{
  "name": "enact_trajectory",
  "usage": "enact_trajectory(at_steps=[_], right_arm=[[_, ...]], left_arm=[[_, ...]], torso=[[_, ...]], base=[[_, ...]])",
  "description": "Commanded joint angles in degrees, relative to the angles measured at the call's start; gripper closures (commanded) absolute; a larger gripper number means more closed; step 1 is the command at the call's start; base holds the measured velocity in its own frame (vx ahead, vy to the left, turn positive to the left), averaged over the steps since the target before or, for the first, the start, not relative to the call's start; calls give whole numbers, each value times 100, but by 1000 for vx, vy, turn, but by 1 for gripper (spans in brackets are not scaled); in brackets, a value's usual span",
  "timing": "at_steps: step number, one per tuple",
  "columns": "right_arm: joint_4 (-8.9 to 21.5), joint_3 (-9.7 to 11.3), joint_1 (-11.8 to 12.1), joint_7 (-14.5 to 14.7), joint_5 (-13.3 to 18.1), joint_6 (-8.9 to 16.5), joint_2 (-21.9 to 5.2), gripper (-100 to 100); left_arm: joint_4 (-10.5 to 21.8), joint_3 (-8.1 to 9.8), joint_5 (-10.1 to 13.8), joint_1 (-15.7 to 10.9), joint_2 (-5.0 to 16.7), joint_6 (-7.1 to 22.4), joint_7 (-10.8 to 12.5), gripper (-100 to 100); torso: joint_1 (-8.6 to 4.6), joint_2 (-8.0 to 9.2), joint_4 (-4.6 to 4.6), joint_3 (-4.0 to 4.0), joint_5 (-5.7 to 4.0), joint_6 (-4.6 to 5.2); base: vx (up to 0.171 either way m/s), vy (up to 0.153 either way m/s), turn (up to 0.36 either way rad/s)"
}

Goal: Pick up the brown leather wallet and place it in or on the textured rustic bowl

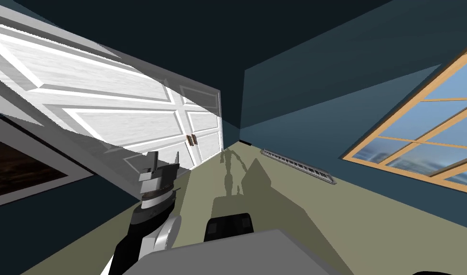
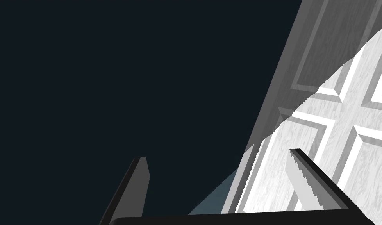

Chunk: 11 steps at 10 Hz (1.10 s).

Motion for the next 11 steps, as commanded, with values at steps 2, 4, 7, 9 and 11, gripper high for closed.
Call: enact_trajectory(at_steps=[2,4,7,9,11], right_arm=[[-15,-49,140,205,144,-152,-250,100],[4,-118,241,425,265,-296,-428,100],[7,-241,393,772,413,-552,-722,100],[-11,-333,491,1006,480,-746,-928,100],[-45,-432,586,1238,522,-956,-1140,100]], left_arm=[[0,0,0,0,0,0,0,0],[0,0,0,0,0,0,0,0],[0,1,0,0,0,0,0,0],[0,1,0,0,1,0,0,0],[0,1,0,0,1,0,0,0]], torso=[[-6,6,1,3,-1,1],[-12,6,-4,1,-6,5],[-36,-1,-9,-5,-18,4],[-56,3,-13,-5,-23,1],[-64,3,-16,-6,-29,-1]], base=[[65,-29,-114],[71,-26,-188],[96,-52,-229],[73,-98,-252],[81,-96,-261]])
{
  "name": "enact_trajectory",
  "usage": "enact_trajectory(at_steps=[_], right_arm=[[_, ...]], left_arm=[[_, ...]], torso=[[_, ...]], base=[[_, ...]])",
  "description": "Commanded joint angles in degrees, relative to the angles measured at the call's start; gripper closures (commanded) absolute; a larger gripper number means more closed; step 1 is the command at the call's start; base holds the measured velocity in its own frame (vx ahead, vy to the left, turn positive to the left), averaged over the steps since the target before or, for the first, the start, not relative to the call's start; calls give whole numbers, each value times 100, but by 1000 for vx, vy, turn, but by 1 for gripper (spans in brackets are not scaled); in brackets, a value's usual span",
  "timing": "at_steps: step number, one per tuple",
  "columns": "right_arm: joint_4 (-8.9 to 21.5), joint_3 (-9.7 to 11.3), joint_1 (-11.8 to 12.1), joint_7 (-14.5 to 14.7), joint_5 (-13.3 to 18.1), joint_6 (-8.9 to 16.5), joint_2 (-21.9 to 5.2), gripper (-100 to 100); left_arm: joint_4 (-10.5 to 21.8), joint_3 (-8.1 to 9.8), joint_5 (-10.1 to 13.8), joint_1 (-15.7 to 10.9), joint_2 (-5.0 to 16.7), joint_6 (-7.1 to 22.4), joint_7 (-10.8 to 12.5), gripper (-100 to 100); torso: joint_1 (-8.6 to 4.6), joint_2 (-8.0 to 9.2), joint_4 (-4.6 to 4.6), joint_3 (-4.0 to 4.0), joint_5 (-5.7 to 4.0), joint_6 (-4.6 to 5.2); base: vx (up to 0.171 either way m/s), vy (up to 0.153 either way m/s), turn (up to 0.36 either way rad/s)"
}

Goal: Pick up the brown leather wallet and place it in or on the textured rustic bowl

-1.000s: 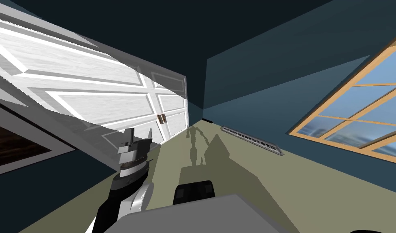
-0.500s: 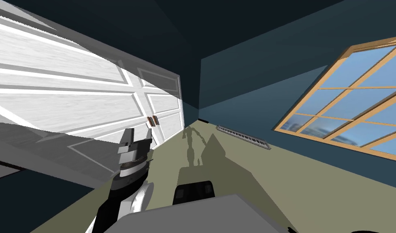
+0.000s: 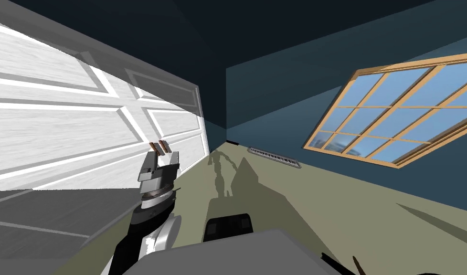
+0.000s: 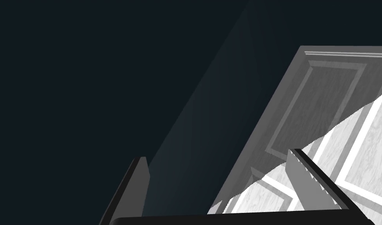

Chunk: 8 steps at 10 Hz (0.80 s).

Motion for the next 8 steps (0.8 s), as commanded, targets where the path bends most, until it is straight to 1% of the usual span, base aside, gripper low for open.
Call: enact_trajectory(at_steps=[1,4,8], right_arm=[[-19,-93,77,218,22,-213,-178,100],[-101,-254,199,540,16,-546,-492,100],[-243,-465,329,915,-58,-979,-885,100]], left_arm=[[0,0,0,0,0,0,0,0],[0,0,0,0,0,0,0,0],[0,1,0,0,1,0,0,0]], torso=[[0,0,0,0,0,0],[-10,5,-2,1,-5,-3],[-28,0,-6,-3,-12,-6]], base=[[76,-106,-285],[72,-118,-310],[75,-148,-297]])
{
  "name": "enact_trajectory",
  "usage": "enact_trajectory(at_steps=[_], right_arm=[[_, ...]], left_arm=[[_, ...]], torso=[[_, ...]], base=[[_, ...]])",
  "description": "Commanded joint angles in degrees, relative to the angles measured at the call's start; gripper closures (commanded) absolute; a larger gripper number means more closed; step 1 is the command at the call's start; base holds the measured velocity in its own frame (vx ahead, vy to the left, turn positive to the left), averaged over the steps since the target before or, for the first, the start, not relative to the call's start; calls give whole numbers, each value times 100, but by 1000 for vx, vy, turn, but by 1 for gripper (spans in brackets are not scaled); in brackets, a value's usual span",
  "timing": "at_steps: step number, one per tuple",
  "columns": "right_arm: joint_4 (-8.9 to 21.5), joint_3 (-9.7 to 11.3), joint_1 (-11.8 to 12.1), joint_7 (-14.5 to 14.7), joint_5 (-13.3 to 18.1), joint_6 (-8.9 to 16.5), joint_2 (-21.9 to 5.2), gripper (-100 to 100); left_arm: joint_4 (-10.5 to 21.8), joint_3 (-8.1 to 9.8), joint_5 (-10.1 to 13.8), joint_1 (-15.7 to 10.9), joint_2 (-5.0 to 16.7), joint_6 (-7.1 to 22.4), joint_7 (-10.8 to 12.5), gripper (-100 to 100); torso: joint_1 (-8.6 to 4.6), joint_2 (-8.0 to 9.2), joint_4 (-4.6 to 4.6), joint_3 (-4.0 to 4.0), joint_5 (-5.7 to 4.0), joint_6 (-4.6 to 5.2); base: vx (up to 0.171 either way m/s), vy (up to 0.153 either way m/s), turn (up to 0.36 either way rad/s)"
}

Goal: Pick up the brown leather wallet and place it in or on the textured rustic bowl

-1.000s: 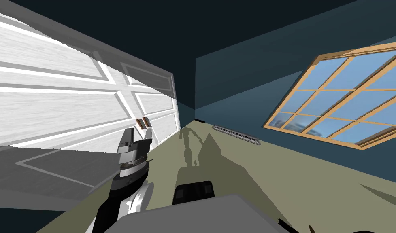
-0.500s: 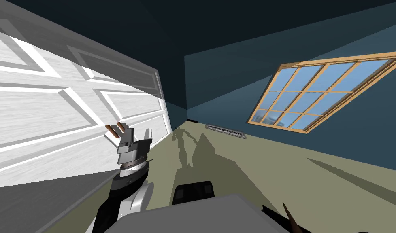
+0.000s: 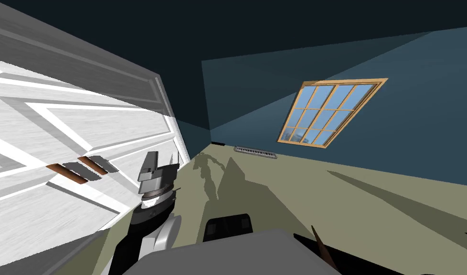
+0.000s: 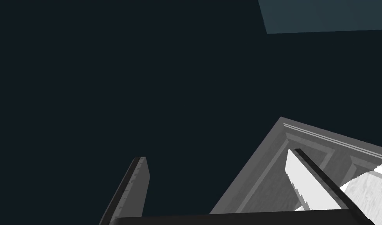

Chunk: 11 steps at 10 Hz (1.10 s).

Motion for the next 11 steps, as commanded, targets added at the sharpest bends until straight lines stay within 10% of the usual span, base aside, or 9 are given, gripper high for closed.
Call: enact_trajectory(at_steps=[1,8,9,11], right_arm=[[-178,-105,141,127,-57,-140,-181,100],[-425,-360,285,538,-239,-687,-680,100],[-431,-355,294,551,-241,-727,-681,-100],[-431,-353,294,550,-241,-728,-679,-100]], left_arm=[[0,0,0,0,0,0,0,0],[0,0,0,-1,0,0,0,0],[0,-2,0,-2,-1,0,0,0],[1,-2,0,-3,-1,1,0,0]], torso=[[0,0,0,0,0,0],[1,-1,-5,-4,1,-7],[12,13,1,6,0,-20],[18,29,6,16,2,-22]], base=[[79,-157,-249],[77,-130,-244],[6,-3,1],[0,0,0]])
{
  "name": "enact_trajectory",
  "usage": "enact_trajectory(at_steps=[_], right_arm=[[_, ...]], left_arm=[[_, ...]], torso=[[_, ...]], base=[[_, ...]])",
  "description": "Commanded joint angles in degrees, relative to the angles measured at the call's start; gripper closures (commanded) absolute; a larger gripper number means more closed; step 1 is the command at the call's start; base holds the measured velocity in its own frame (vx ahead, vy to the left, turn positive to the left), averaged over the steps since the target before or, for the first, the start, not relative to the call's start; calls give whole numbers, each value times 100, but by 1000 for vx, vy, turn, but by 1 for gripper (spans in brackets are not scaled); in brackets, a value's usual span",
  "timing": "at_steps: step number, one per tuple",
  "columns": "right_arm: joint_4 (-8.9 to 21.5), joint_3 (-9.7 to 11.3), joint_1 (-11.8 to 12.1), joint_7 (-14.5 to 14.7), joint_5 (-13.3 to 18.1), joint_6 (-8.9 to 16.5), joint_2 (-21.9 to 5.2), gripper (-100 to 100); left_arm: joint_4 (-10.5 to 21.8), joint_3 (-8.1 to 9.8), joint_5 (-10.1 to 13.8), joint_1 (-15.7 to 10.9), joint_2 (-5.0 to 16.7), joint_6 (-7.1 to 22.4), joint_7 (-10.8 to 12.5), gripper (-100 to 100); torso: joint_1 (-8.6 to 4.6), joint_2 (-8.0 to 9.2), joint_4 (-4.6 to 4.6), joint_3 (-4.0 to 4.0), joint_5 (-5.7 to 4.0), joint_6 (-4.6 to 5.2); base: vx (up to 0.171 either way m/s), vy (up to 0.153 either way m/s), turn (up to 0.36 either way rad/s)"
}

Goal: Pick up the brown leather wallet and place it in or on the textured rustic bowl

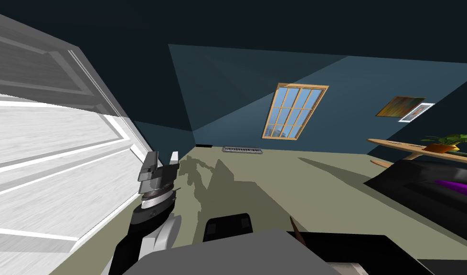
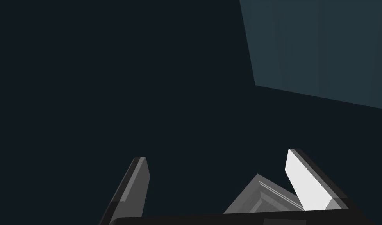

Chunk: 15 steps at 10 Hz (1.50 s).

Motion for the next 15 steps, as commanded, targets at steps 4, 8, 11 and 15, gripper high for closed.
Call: enact_trajectory(at_steps=[4,8,11,15], right_arm=[[-287,-15,286,5,87,286,286,-100],[-1121,-30,1120,9,175,659,864,-100],[-1217,-30,1268,9,175,659,869,-100],[-1217,-30,1268,9,175,659,869,-100]], left_arm=[[0,0,0,0,0,0,0,0],[0,0,0,-1,0,0,0,0],[0,0,0,-1,0,0,0,0],[0,0,0,0,0,0,0,0]], torso=[[0,2,0,1,0,0],[12,15,4,9,3,2],[7,11,2,6,3,-3],[-2,2,1,2,1,-2]], base=[[-4,-18,75],[-17,22,63],[-9,9,30],[-1,1,3]])
